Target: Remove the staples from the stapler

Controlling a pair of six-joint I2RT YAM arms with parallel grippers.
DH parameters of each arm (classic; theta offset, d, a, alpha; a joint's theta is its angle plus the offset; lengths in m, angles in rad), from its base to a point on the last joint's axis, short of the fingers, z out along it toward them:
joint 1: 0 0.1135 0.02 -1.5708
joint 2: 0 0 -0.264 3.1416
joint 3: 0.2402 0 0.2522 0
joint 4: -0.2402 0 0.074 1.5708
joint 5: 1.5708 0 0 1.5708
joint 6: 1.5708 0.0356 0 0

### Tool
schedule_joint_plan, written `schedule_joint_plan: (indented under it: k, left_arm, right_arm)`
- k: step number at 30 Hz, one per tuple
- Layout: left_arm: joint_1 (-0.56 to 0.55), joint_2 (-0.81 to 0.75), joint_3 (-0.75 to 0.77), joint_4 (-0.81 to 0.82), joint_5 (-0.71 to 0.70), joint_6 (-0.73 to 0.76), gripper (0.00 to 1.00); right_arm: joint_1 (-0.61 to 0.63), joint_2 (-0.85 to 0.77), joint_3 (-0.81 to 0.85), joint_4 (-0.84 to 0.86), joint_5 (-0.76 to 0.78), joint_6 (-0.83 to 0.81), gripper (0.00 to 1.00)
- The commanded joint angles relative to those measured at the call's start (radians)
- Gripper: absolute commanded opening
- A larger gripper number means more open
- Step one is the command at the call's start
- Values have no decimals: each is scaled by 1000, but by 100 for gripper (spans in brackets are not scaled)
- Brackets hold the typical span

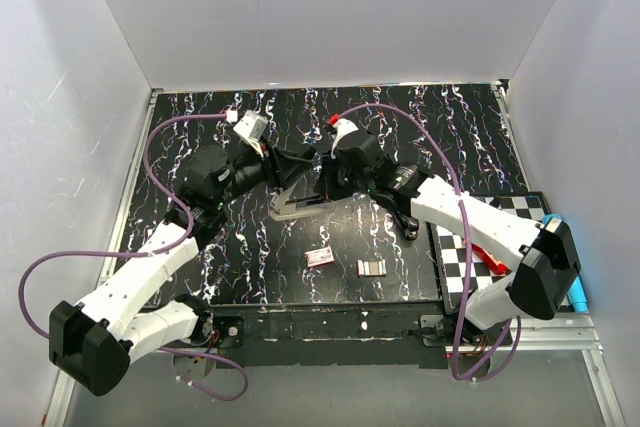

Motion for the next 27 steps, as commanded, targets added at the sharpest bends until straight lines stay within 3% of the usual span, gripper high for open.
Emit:
schedule_joint_plan:
  k: [1,27]
  left_arm:
    - [8,0,11,182,-144,-20,0]
    - [8,199,39,317,-337,-34,0]
  right_arm:
    - [21,20,-36,29,-43,30,1]
    - [24,118,-105,299,-150,81,1]
